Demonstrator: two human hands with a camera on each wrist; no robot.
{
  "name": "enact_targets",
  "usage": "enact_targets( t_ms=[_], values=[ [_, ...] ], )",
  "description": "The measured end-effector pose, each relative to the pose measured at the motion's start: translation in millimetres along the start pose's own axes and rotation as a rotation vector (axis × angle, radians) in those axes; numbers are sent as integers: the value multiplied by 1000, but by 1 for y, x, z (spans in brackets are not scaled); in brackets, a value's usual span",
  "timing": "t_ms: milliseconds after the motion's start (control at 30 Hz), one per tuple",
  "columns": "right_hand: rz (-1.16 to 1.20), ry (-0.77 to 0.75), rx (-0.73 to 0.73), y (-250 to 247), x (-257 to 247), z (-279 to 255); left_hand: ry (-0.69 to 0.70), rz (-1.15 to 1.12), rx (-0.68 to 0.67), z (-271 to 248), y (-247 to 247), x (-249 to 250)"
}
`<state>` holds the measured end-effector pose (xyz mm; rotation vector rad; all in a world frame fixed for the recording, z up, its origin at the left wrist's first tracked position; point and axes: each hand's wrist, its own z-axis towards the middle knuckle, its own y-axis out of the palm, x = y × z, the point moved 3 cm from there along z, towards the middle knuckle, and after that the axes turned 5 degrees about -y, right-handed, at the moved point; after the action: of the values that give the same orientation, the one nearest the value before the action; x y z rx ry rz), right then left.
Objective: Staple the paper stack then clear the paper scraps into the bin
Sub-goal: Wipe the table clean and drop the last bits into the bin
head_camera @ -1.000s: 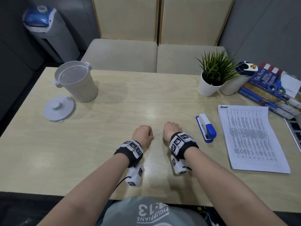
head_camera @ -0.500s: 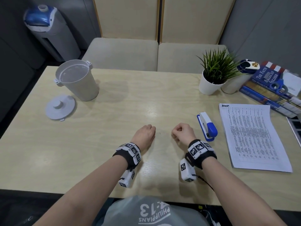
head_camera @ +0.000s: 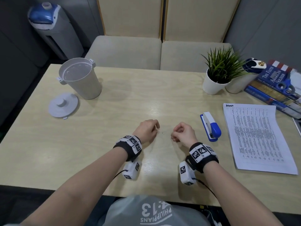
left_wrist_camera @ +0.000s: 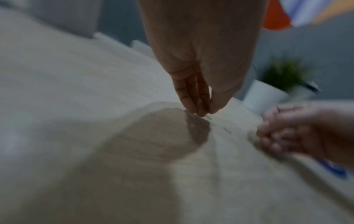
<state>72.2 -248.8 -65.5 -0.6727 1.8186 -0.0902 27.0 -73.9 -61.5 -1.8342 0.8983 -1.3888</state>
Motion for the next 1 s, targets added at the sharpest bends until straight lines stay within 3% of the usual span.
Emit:
enact_targets(
  t_ms=[133,700,800,1000],
  values=[
    [12,11,62,-8,7,0,132,146,-103,7,10,14],
    [169,41,68,-11,13,-4,214,483,-407,32,8,41],
    [157,45,42,-14,14,-4,124,345,-371,34,4,31],
    [79,12,-14,-15,14,-5,-209,-249,-110,25,-31,-24]
  ],
)
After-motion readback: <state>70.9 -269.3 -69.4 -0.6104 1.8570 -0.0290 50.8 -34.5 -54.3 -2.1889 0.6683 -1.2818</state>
